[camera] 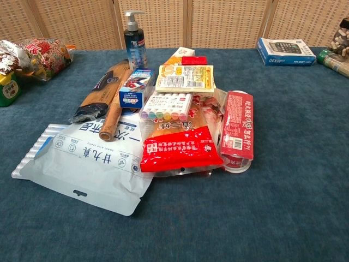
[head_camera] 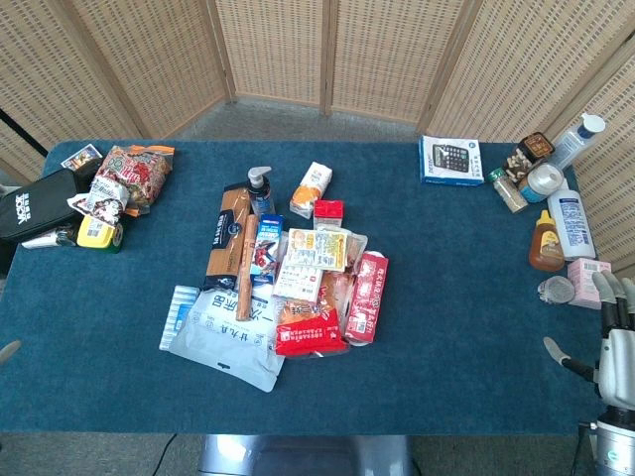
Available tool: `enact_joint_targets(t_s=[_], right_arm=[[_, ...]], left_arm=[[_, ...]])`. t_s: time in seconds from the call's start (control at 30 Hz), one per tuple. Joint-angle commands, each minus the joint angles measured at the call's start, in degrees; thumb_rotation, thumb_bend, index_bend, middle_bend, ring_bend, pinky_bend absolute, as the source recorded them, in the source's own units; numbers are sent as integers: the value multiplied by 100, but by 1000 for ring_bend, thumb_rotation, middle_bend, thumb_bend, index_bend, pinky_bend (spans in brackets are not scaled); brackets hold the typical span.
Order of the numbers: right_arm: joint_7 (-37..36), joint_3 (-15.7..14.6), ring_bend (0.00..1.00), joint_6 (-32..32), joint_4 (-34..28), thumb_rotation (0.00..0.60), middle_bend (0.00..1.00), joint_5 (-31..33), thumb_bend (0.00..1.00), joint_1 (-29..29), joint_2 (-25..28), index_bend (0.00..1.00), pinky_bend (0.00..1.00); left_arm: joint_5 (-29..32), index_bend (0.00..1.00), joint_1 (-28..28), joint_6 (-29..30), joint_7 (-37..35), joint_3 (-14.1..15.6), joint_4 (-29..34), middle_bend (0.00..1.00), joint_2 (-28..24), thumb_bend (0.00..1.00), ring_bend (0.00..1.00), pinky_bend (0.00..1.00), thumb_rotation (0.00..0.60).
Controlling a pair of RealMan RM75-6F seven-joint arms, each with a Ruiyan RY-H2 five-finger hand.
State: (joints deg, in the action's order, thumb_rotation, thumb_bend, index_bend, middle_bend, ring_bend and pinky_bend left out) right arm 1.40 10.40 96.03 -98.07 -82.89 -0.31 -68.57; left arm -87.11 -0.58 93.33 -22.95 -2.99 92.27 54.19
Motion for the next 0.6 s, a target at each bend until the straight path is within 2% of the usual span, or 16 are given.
enact_joint_targets(t_s=[0.03, 0.2, 0.3, 0.47, 0.6], right_arm=[[-175, 36, 0, -28, -23, 600, 0, 54, 0, -22, 64, 0, 0], [-123, 23, 0, -127, 29, 600, 0, 40, 0, 38, 41, 0, 0], [-129, 46, 0, -425, -138, 600, 0, -2, 0, 240, 56, 0, 0], [395, 189, 0, -1540, -484, 600, 0, 12, 0, 1034, 142, 0, 0], [707, 468, 0, -2557, -560, 600, 0, 493, 0, 1783, 21, 0, 0]], left_arm=[[-18, 0, -3, -8, 22, 0, 2, 0, 12, 0, 0, 0, 600], [-40, 0, 8, 9, -4, -13, 29, 0, 10, 0, 0, 0, 600], [-115, 0, 55, 112, -174, -7, 84, 0, -34, 0, 0, 0, 600], [-273, 0, 126, 282, -336, 20, 120, 0, -104, 0, 0, 0, 600], [-236, 0, 160, 321, -446, 4, 114, 0, -143, 0, 0, 0, 600]])
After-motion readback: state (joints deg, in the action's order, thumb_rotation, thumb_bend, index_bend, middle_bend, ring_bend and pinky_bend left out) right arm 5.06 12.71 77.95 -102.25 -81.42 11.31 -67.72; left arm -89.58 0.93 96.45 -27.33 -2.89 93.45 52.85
